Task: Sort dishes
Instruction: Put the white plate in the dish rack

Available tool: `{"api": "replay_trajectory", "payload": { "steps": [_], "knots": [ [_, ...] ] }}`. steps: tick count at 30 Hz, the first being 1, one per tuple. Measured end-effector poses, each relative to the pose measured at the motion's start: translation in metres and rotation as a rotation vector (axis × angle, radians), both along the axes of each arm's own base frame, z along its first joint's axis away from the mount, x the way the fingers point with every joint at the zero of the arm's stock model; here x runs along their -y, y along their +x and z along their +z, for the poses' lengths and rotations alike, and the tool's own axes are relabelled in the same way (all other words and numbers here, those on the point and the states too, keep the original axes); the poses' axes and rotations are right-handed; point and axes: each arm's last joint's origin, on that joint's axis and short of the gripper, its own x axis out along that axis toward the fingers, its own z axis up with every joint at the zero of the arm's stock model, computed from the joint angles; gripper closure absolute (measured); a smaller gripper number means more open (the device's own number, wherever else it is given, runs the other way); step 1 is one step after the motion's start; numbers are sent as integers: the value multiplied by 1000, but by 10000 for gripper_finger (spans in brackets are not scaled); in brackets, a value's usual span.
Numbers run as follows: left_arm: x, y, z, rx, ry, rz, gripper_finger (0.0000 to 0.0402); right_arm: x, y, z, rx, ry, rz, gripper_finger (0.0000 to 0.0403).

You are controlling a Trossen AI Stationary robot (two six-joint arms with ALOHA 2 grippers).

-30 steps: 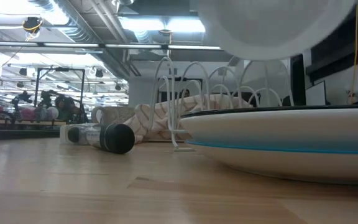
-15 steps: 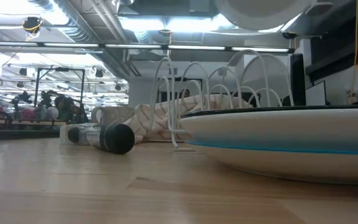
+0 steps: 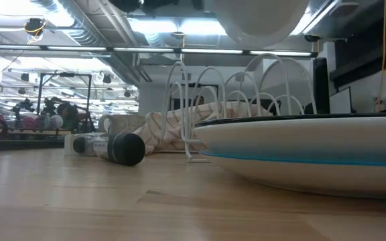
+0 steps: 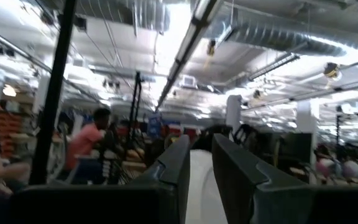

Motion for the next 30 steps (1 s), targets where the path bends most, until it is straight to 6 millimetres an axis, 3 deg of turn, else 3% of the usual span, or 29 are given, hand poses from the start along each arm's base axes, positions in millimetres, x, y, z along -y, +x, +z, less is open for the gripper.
{"api": "replay_trajectory", "payload": {
  "steps": [5,12,17,30],
  "knots": [
    [-16,0,-9,0,69,-13,401,1,5,-7,-88,19,-83,329],
    [-32,19,-41,-46,124,-18,401,2,19,-21,-241,57,-279,329],
    [-40,28,-44,-46,152,-34,401,1,28,-26,-295,36,-348,329],
    [-61,43,-88,-210,99,-66,401,0,38,-44,-457,9,-507,329]
  ]
}}
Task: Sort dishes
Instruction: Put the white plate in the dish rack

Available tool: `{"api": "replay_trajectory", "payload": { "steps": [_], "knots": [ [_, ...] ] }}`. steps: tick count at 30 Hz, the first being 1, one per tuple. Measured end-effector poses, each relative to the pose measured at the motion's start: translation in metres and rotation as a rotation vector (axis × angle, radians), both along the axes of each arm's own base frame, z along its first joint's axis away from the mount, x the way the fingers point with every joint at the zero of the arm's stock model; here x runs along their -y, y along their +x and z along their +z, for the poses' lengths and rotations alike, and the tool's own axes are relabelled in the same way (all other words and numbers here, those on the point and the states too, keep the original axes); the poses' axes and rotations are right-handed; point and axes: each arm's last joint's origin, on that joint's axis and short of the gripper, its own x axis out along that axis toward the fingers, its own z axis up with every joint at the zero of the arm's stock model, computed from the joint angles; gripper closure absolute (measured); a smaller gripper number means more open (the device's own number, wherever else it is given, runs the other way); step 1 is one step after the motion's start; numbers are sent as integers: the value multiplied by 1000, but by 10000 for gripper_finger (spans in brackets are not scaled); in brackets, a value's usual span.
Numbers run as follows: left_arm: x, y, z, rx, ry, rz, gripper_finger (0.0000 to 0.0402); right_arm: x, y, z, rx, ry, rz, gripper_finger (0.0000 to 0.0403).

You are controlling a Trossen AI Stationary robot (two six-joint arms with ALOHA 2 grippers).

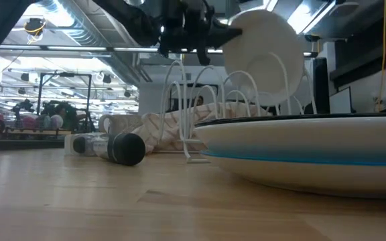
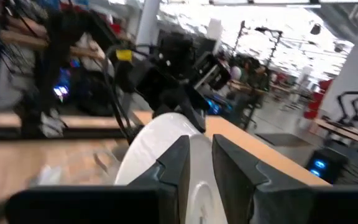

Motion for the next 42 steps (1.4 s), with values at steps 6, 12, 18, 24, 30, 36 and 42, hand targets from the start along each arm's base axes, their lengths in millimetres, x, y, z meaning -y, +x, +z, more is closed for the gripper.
{"api": "replay_trajectory", "payload": {
  "steps": [6,12,18,24,30,36,42],
  "knots": [
    [-5,6,-18,-41,-10,4,401,-1,8,-10,-84,-21,-58,329],
    [-6,8,-28,-85,-14,5,401,-4,17,-17,-133,-39,-58,329],
    [-4,9,-33,-109,28,10,395,-6,21,-21,-157,-48,-58,329],
    [4,13,-34,-119,82,31,381,-6,21,-20,-155,-47,-58,329],
    [13,17,-34,-115,115,37,377,-6,21,-20,-154,-47,-58,329],
    [19,20,-35,-129,86,43,376,-6,21,-20,-153,-47,-58,329],
    [19,20,-35,-126,99,42,375,-6,21,-20,-156,-48,-58,329]
  ]
}}
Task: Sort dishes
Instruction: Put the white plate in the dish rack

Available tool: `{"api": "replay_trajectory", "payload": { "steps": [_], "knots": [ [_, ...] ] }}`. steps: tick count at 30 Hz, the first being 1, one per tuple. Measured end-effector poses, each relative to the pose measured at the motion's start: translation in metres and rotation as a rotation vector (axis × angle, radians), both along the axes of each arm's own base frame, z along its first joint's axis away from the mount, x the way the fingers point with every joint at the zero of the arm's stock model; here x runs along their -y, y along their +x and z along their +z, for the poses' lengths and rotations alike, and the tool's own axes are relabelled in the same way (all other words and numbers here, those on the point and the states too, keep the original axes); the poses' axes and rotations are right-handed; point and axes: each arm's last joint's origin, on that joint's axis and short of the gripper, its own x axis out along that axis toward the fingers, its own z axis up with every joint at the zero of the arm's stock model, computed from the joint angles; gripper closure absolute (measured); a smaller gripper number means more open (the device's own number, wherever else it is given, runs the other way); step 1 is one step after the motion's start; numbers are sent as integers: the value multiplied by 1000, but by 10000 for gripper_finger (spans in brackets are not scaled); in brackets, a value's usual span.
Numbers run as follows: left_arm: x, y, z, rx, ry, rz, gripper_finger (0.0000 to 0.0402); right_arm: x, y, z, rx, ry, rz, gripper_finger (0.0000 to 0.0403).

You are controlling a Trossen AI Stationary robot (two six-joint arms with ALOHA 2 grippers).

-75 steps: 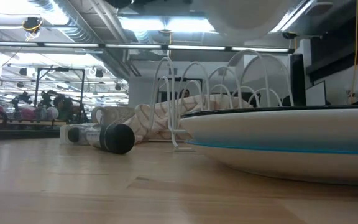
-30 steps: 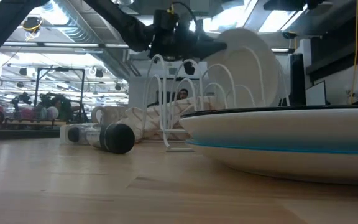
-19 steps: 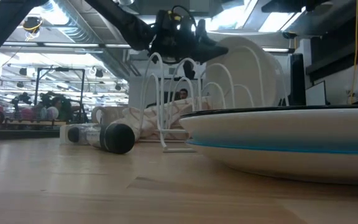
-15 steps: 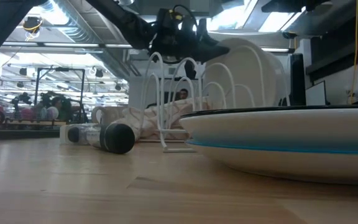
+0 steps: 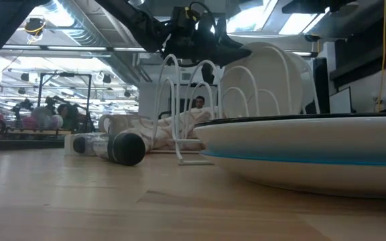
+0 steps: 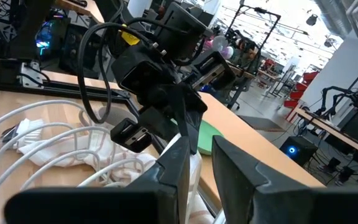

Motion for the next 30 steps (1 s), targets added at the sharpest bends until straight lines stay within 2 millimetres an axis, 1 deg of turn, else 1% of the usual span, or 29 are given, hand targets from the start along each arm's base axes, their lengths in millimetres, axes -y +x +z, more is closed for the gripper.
{"api": "replay_trajectory", "payload": {
  "steps": [4,7,12,17,22,26,30],
  "knots": [
    [0,0,0,3,23,-3,384,0,1,-3,-12,19,-11,329],
    [0,0,-1,1,23,-3,394,0,3,-10,-9,67,-75,329],
    [0,0,-1,2,27,-3,391,1,6,-23,13,139,-226,329],
    [0,0,-1,4,27,-1,395,2,6,-37,21,196,-312,329],
    [0,0,-1,9,38,-2,392,1,8,-52,14,245,-360,329],
    [1,0,-1,9,38,-4,395,0,13,-58,18,247,-385,329],
    [5,2,0,12,46,-4,382,3,18,-62,14,260,-408,329]
  ]
}}
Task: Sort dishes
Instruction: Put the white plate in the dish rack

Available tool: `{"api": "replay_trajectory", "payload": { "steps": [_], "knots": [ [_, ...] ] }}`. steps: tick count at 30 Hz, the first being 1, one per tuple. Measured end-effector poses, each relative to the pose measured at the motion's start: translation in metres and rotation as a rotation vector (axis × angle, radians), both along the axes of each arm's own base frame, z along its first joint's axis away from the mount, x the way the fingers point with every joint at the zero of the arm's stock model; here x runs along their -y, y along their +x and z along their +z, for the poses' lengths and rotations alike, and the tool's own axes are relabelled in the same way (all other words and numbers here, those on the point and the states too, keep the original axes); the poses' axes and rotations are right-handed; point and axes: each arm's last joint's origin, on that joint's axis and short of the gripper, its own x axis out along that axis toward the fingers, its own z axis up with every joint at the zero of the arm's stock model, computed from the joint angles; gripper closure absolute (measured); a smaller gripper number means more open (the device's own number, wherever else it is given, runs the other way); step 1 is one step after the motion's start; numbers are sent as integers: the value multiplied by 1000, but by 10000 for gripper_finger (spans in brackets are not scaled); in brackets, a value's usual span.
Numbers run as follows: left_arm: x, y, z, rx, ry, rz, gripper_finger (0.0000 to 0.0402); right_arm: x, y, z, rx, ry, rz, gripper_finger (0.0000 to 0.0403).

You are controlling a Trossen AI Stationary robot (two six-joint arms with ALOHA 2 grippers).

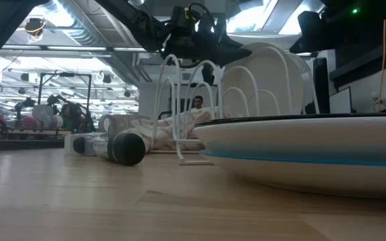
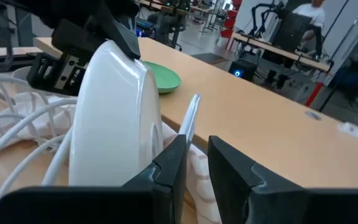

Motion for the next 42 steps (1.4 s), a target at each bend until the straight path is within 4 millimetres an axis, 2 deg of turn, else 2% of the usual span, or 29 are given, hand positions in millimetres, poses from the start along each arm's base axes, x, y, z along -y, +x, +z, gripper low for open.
{"api": "replay_trajectory", "payload": {
  "steps": [8,33,38,42],
  "knots": [
    [7,3,0,4,2,-9,364,7,4,-4,-22,18,-15,329],
    [9,3,1,10,-14,-36,397,6,5,-5,-22,19,-9,329],
    [9,3,3,20,-6,-36,398,6,5,2,-24,-14,0,329],
    [10,4,5,37,-6,-36,399,5,8,17,-38,-20,52,329]
  ]
}}
